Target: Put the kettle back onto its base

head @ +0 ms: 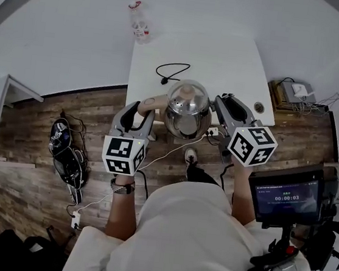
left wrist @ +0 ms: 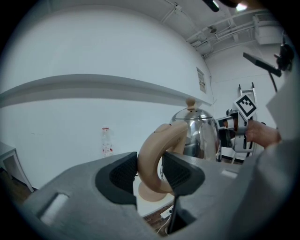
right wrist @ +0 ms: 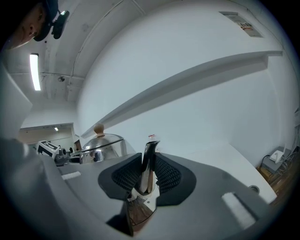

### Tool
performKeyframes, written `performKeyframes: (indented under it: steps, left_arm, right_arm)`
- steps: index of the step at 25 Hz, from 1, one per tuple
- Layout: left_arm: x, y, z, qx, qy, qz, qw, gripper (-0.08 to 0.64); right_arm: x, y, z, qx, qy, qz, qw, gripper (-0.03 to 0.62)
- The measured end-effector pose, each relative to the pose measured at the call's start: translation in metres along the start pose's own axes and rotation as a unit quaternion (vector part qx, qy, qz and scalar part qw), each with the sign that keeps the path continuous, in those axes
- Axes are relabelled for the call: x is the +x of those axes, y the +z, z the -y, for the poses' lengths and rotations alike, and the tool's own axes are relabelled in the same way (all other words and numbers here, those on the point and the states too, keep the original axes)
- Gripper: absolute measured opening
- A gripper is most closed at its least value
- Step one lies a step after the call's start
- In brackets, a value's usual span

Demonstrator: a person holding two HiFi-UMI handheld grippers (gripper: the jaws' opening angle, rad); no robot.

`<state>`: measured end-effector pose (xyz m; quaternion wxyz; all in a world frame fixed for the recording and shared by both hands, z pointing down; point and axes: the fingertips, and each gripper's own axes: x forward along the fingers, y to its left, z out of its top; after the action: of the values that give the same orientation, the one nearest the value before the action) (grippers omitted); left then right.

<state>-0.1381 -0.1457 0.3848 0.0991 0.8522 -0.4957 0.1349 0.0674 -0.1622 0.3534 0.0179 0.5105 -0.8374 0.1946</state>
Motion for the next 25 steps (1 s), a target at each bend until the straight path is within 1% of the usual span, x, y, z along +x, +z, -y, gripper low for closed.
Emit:
performKeyframes:
  steps: [3, 10, 17, 25]
  left_arm:
    - [0.020, 0.003, -0.020, -0.006, 0.008, -0.005, 0.9999, 0.176]
    - [0.036, -0.015, -0.022, -0.002, 0.035, -0.016, 0.9992, 0.176]
    - [0.040, -0.035, -0.024, -0.009, 0.058, -0.031, 0.9978, 0.176]
    - [0.072, -0.067, -0.038, -0.024, 0.061, -0.045, 0.9968, 0.176]
  right_arm:
    - [0.031, 0.006, 0.007, -0.002, 0.008, -0.009, 1.000, 0.089]
    - [0.053, -0.011, 0.024, -0.003, 0.035, -0.018, 0.999, 0.089]
    - [0.067, -0.029, 0.032, -0.022, 0.051, -0.038, 0.998, 0.091]
    - [0.100, -0.056, 0.052, -0.026, 0.072, -0.067, 0.995, 0.091]
